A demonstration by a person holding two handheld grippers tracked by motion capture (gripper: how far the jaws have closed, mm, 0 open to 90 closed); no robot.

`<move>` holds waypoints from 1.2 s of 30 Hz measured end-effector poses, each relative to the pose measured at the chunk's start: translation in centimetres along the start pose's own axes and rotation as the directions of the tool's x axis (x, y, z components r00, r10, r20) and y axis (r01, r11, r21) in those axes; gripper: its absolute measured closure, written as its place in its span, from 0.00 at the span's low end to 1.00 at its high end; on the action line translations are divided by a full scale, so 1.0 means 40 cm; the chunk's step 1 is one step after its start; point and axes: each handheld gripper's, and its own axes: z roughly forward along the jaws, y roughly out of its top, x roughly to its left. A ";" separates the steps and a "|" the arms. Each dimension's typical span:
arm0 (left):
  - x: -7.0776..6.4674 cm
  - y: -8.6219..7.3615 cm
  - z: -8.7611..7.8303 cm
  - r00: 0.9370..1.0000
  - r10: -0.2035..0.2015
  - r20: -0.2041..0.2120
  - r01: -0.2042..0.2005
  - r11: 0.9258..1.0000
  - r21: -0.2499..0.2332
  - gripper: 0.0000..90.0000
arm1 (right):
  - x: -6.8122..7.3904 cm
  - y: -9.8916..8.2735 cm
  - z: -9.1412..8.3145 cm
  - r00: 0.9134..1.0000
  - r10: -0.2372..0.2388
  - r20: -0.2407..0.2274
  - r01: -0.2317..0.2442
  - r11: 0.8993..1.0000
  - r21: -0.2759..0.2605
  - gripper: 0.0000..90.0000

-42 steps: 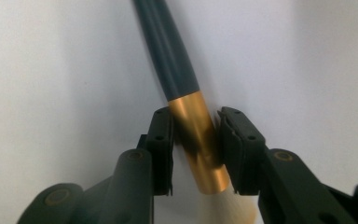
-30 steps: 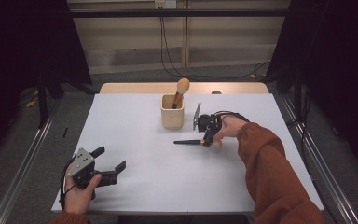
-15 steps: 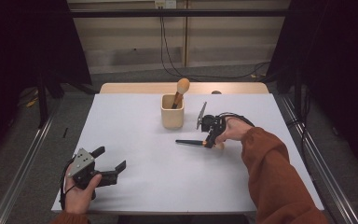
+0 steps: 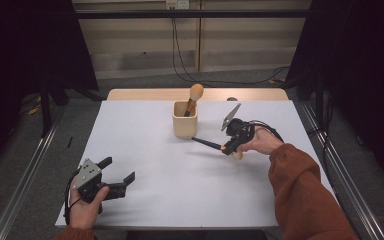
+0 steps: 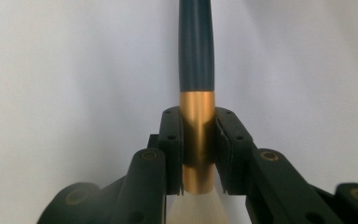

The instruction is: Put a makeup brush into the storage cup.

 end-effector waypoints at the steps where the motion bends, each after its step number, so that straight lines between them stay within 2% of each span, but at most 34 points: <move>1: 0.000 0.000 0.000 1.000 0.000 0.000 0.000 1.000 0.000 0.03 | 0.004 -0.004 -0.005 1.000 0.008 0.005 -0.008 1.000 -0.016 0.83; 6: 0.001 0.000 0.000 1.000 0.000 -0.002 0.000 1.000 0.001 0.03 | 0.014 -0.023 -0.018 1.000 0.018 0.013 -0.016 0.992 -0.123 0.83; 8: 0.001 0.000 0.000 1.000 0.000 -0.004 0.000 1.000 0.001 0.03 | 0.019 -0.029 -0.021 1.000 0.012 -0.002 -0.012 0.982 -0.189 0.83; 9: 0.001 0.000 0.001 1.000 0.001 -0.006 -0.001 1.000 0.001 0.03 | 0.023 -0.031 -0.022 1.000 0.017 0.007 -0.015 0.978 -0.207 0.83; 15: 0.001 0.000 -0.001 1.000 0.004 -0.008 -0.004 1.000 0.005 0.03 | 0.040 -0.042 -0.030 0.999 0.035 0.034 -0.024 0.959 -0.281 0.83; 16: 0.001 0.001 -0.001 1.000 0.007 -0.009 -0.007 1.000 0.008 0.03 | 0.042 -0.043 -0.034 0.999 0.031 0.037 -0.018 0.955 -0.297 0.83; 19: 0.002 0.001 -0.003 1.000 0.008 -0.006 -0.008 1.000 0.012 0.03 | 0.048 -0.049 -0.045 0.997 0.056 0.057 -0.033 0.938 -0.345 0.83; 22: 0.000 0.002 -0.003 1.000 0.010 -0.005 -0.010 1.000 0.014 0.03 | 0.054 -0.057 -0.048 0.993 0.090 0.082 -0.050 0.913 -0.406 0.83; 26: -0.004 0.004 -0.003 1.000 0.015 0.009 -0.015 1.000 0.005 0.03 | 0.064 -0.070 -0.051 0.986 0.139 0.096 -0.076 0.871 -0.485 0.83; 29: -0.008 0.005 -0.005 1.000 0.013 0.011 -0.013 1.000 0.003 0.03 | 0.070 -0.081 -0.053 0.984 0.159 0.081 -0.092 0.839 -0.536 0.83; 31: -0.010 0.005 -0.004 1.000 0.012 0.016 -0.012 1.000 0.000 0.03 | 0.073 -0.088 -0.054 0.985 0.162 0.053 -0.103 0.816 -0.569 0.83; 33: -0.011 0.006 -0.004 1.000 0.014 0.023 -0.014 1.000 -0.004 0.03 | 0.076 -0.095 -0.057 0.986 0.164 0.033 -0.113 0.799 -0.591 0.83; 34: -0.013 0.007 -0.004 1.000 0.011 0.026 -0.011 1.000 -0.006 0.03 | 0.077 -0.100 -0.059 0.985 0.170 0.028 -0.118 0.784 -0.609 0.83; 35: -0.015 0.008 -0.004 0.999 0.015 0.032 -0.015 1.000 -0.006 0.03 | 0.077 -0.103 -0.061 0.984 0.175 0.025 -0.122 0.775 -0.620 0.83; 36: -0.016 0.008 -0.004 0.999 0.015 0.036 -0.015 1.000 -0.005 0.03 | 0.080 -0.105 -0.063 0.985 0.169 0.016 -0.122 0.772 -0.624 0.83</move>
